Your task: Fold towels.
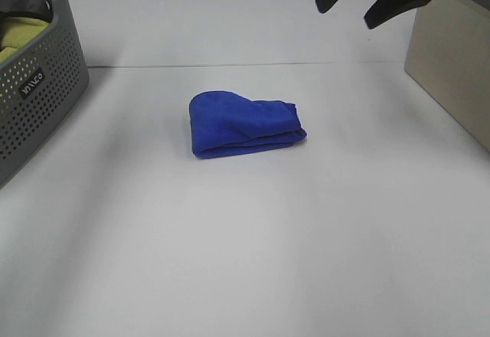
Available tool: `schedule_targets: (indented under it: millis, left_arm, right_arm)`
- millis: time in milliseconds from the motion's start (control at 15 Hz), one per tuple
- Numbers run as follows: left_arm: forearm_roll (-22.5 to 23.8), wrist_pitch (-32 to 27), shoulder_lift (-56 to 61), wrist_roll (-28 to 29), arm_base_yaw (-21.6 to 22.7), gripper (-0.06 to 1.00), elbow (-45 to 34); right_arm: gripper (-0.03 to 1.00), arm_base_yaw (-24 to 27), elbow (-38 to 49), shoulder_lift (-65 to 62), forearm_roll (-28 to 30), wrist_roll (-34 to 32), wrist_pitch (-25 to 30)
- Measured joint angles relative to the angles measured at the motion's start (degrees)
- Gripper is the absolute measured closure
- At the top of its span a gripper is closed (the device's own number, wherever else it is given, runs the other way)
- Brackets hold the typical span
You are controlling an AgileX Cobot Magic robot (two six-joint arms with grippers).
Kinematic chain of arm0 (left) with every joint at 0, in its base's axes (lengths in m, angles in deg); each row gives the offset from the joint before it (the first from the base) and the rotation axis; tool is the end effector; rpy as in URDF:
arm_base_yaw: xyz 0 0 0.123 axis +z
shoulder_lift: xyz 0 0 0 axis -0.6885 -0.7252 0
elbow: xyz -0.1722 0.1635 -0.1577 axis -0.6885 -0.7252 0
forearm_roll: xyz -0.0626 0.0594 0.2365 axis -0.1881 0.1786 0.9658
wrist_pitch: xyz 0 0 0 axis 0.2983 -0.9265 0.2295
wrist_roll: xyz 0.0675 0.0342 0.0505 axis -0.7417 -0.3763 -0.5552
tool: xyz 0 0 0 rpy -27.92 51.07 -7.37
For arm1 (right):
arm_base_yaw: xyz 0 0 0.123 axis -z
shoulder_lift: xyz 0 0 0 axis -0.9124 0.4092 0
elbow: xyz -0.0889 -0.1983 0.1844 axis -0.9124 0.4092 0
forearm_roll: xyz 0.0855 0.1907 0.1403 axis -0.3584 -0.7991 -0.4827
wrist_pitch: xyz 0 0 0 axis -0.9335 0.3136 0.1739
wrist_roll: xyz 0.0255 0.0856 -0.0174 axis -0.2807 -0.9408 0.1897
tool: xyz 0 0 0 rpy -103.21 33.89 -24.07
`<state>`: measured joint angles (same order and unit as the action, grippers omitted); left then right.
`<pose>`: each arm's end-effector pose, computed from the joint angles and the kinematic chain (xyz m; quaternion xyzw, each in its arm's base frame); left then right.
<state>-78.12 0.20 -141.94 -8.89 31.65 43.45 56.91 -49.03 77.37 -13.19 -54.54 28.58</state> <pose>0.3746 -0.1013 0.3720 0.1067 0.9404 -0.1555 0.2829 0.4055 0.0996 0.3227 -0.1293 0.9518 0.2066 0.1859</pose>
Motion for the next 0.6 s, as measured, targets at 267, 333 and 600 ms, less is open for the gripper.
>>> schedule_targets:
  millis: [267, 333, 600]
  left_arm:
    - [1.9, 0.3, 20.9, 0.3, 0.0, 0.31, -19.4]
    - [1.9, 0.3, 26.8, 0.1, 0.0, 0.31, -24.8]
    - [2.1, -0.1, 50.8, -1.8, 0.0, 0.31, -47.6]
  right_arm:
    - [0.2, 0.0, 17.2, -19.2, 2.5, -0.1, 0.1]
    - [0.2, 0.0, 22.0, -24.2, 2.5, -0.1, 0.1]
    - [0.2, 0.0, 44.6, -48.7, 4.9, -0.2, -1.5]
